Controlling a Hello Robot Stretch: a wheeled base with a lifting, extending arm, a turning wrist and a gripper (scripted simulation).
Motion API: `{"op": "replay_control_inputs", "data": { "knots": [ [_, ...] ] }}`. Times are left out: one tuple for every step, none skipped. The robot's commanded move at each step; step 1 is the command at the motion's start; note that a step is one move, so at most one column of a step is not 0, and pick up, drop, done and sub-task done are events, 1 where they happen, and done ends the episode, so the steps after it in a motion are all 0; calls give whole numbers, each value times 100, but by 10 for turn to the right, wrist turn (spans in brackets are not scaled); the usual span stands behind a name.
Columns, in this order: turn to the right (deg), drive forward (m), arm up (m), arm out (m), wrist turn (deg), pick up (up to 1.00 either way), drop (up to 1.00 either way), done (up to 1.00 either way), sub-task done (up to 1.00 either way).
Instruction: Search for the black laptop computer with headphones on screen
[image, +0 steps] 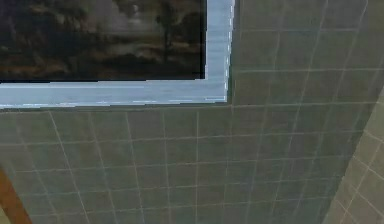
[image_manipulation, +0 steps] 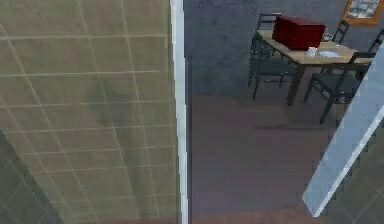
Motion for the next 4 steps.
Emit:
{"op": "replay_control_inputs", "data": {
  "knots": [
    [-450,0,0,0,0,0,0,0,0],
    [-360,0,0,0,0,0,0,0,0],
    [0,100,0,0,0,0,0,0,0],
    [-30,0,0,0,0,0,0,0,0]
  ]
}}
